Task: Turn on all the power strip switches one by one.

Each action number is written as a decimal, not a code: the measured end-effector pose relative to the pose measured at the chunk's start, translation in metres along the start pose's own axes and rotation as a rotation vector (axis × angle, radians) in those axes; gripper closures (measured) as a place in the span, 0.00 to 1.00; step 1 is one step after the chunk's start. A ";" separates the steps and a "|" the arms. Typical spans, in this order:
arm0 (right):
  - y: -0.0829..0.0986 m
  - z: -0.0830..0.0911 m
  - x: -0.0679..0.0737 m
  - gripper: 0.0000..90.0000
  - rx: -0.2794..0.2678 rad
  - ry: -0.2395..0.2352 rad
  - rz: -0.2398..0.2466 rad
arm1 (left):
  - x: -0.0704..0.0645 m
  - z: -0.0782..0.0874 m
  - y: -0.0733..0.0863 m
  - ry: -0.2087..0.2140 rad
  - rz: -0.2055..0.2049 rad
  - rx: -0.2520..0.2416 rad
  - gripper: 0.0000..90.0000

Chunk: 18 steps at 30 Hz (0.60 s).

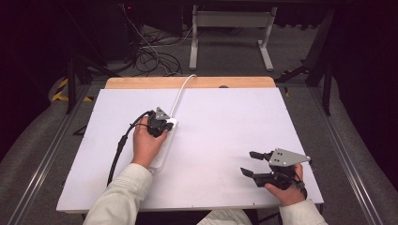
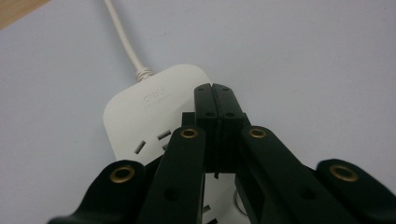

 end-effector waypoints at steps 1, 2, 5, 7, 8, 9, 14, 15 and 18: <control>0.000 0.000 0.000 0.38 0.000 0.000 0.001 | 0.000 0.000 0.000 0.002 0.007 -0.003 1.00; 0.000 0.000 0.000 0.38 0.000 -0.001 0.001 | 0.000 0.000 0.000 0.003 0.008 0.000 1.00; 0.000 0.000 0.001 0.38 0.001 -0.001 0.003 | -0.001 0.000 0.000 -0.008 -0.004 0.009 1.00; 0.000 0.000 0.001 0.38 0.000 -0.004 0.002 | -0.001 -0.001 -0.001 -0.012 -0.004 0.011 1.00; 0.000 0.000 0.002 0.38 0.001 -0.003 0.002 | -0.001 -0.001 -0.001 -0.011 0.000 0.012 1.00; 0.000 0.000 0.002 0.38 0.001 -0.003 0.002 | -0.001 -0.001 -0.001 -0.008 0.003 0.015 1.00; 0.000 0.000 0.002 0.38 -0.002 -0.007 0.003 | 0.000 -0.001 0.000 0.010 0.028 0.013 1.00; 0.000 0.000 0.002 0.38 -0.001 -0.007 0.004 | 0.000 -0.001 -0.001 0.005 0.025 0.018 1.00; 0.000 -0.001 0.003 0.38 0.003 -0.007 0.005 | 0.000 -0.002 -0.001 0.003 0.027 0.021 1.00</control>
Point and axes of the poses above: each handheld gripper's, and its own axes: z roughly backward along the jaws, y roughly out of its underside, x roughly to its left, the point moved 4 cm from there along -z, roughly forward along the jaws, and after that the axes turned 12 degrees about -z, right-handed, at the moved point
